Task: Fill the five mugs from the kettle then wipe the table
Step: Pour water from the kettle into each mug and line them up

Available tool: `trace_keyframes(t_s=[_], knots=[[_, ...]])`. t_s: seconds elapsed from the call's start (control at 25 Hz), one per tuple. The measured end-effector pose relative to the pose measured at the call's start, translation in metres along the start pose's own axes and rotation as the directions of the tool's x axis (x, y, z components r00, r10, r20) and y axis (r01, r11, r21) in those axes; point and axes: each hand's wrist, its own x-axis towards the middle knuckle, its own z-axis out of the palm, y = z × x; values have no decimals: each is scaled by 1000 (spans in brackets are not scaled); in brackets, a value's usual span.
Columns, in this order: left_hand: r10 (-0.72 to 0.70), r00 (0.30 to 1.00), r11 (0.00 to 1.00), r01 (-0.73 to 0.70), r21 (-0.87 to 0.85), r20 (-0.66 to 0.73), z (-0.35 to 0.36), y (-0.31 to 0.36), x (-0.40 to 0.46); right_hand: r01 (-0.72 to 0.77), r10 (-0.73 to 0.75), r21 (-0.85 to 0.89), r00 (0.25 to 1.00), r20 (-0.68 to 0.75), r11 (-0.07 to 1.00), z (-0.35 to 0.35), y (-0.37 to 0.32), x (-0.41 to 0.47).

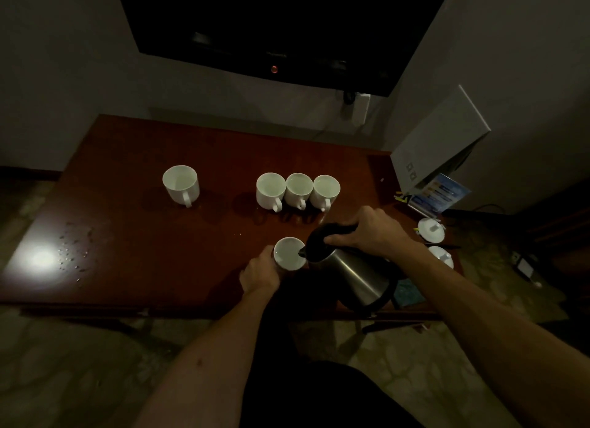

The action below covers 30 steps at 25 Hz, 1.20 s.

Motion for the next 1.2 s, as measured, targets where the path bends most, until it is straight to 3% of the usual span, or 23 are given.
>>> trace_keyframes(t_s=[1.2], knots=[[-2,1000,999,3,39,-29,7,-7,12,19,-21,26,998,57,999,2,-2,7]])
